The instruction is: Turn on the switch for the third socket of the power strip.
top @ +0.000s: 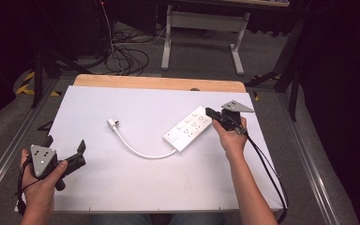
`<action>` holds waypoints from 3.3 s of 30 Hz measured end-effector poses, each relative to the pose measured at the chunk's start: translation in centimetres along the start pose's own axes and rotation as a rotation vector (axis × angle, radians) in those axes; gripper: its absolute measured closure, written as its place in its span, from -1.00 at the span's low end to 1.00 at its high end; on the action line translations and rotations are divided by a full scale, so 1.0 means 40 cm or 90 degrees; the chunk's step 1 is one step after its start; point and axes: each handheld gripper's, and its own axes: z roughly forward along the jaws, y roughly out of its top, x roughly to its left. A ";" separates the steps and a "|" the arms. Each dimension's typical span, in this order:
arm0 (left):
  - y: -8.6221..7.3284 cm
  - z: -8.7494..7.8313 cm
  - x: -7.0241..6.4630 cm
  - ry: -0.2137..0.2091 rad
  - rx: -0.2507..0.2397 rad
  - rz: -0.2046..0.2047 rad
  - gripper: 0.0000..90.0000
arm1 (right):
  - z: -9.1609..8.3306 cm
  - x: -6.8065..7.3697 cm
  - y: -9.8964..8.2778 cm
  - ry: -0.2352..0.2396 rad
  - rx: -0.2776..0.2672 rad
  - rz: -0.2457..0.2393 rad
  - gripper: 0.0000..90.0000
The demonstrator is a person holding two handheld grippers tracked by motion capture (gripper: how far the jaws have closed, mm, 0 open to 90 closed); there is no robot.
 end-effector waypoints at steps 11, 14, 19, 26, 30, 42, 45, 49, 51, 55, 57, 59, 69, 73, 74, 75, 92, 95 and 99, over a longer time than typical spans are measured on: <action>-0.001 0.000 -0.001 0.001 -0.001 0.001 -0.94 | 0.035 0.019 0.017 -0.008 0.027 -0.042 1.00; -0.001 -0.002 0.000 0.001 0.000 0.000 -0.94 | 0.051 0.036 0.030 0.003 0.024 -0.050 1.00; -0.003 -0.008 0.005 0.005 -0.001 -0.001 -0.94 | 0.074 0.052 0.036 0.008 0.038 -0.062 1.00; -0.004 -0.013 0.009 0.009 -0.002 -0.004 -0.94 | 0.084 0.035 0.031 0.002 0.052 -0.055 1.00; -0.004 -0.012 0.007 0.010 0.002 -0.001 -0.93 | 0.087 0.026 0.035 0.001 0.053 -0.050 1.00; -0.005 -0.010 0.007 0.011 0.002 -0.002 -0.93 | 0.104 0.006 0.035 -0.003 0.067 -0.041 1.00; -0.005 -0.010 0.008 0.010 0.004 -0.001 -0.93 | 0.113 0.007 0.034 0.000 0.074 -0.043 1.00; -0.005 -0.011 0.009 0.011 0.003 -0.002 -0.93 | 0.123 0.010 0.034 0.002 0.081 -0.046 1.00; -0.006 -0.011 0.009 0.010 0.003 -0.002 -0.93 | 0.127 0.012 0.033 0.004 0.084 -0.045 1.00; -0.006 -0.013 0.008 0.009 0.004 -0.002 -0.93 | 0.138 0.009 0.027 0.004 0.094 -0.044 1.00; -0.006 -0.013 0.008 0.009 0.003 -0.001 -0.93 | 0.141 0.010 0.026 0.003 0.095 -0.042 1.00; -0.006 -0.014 0.008 0.008 0.004 -0.001 -0.93 | 0.144 0.010 0.024 0.005 0.100 -0.045 1.00; -0.007 -0.016 0.009 0.010 0.005 -0.003 -0.93 | 0.155 0.009 0.017 0.002 0.117 -0.047 1.00; -0.007 -0.016 0.010 0.009 0.005 -0.002 -0.93 | 0.159 0.013 0.015 0.004 0.121 -0.051 1.00; -0.007 -0.016 0.009 0.009 0.005 -0.002 -0.93 | 0.160 0.013 0.014 0.004 0.123 -0.054 1.00; -0.007 -0.016 0.009 0.008 0.005 -0.002 -0.93 | 0.161 0.014 0.013 0.003 0.125 -0.054 1.00; -0.007 -0.017 0.009 0.006 0.005 -0.001 -0.93 | 0.187 0.010 -0.015 -0.017 0.153 -0.075 1.00; -0.007 -0.017 0.009 0.007 0.004 -0.001 -0.93 | 0.196 -0.002 -0.024 -0.022 0.154 -0.065 1.00; -0.008 -0.017 0.010 0.008 0.006 0.000 -0.93 | 0.198 -0.006 -0.026 -0.023 0.155 -0.068 1.00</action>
